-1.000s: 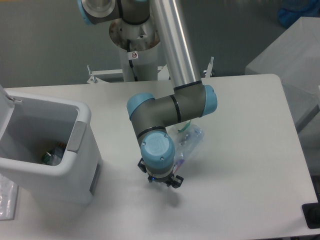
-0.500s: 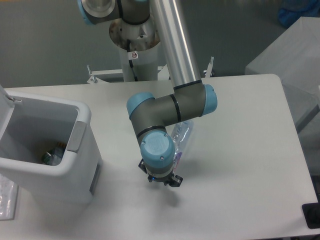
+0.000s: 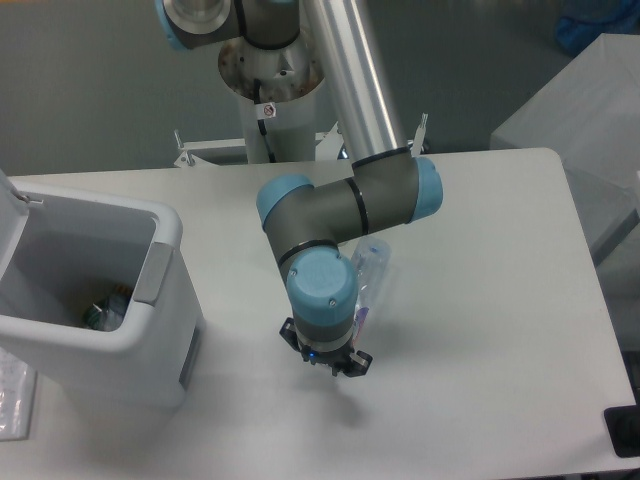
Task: Place the trash in the trash can
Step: 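Lift the bottle and carry it toward the white trash bin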
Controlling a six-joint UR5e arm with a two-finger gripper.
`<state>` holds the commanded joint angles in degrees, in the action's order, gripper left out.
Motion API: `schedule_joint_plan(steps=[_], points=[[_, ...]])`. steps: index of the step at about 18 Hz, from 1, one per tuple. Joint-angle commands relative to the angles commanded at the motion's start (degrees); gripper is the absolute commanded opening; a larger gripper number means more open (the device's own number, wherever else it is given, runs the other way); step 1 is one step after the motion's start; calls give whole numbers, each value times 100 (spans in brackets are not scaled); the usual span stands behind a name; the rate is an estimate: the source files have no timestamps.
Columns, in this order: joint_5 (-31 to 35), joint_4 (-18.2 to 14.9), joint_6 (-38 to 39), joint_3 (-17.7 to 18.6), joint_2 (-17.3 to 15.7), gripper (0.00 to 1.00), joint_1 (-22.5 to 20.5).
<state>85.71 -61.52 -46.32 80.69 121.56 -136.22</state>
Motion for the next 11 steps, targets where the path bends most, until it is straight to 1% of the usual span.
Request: schedule_joint_plan(steps=[4,6,8,11], points=[[-712,0,0,-159,-264,18,-308],[-1300,26,26,-211,-475,18,-554],[-1731,35,70,-369,-554,18,-677],[-1996,44,79,-475,-730,18,-756]])
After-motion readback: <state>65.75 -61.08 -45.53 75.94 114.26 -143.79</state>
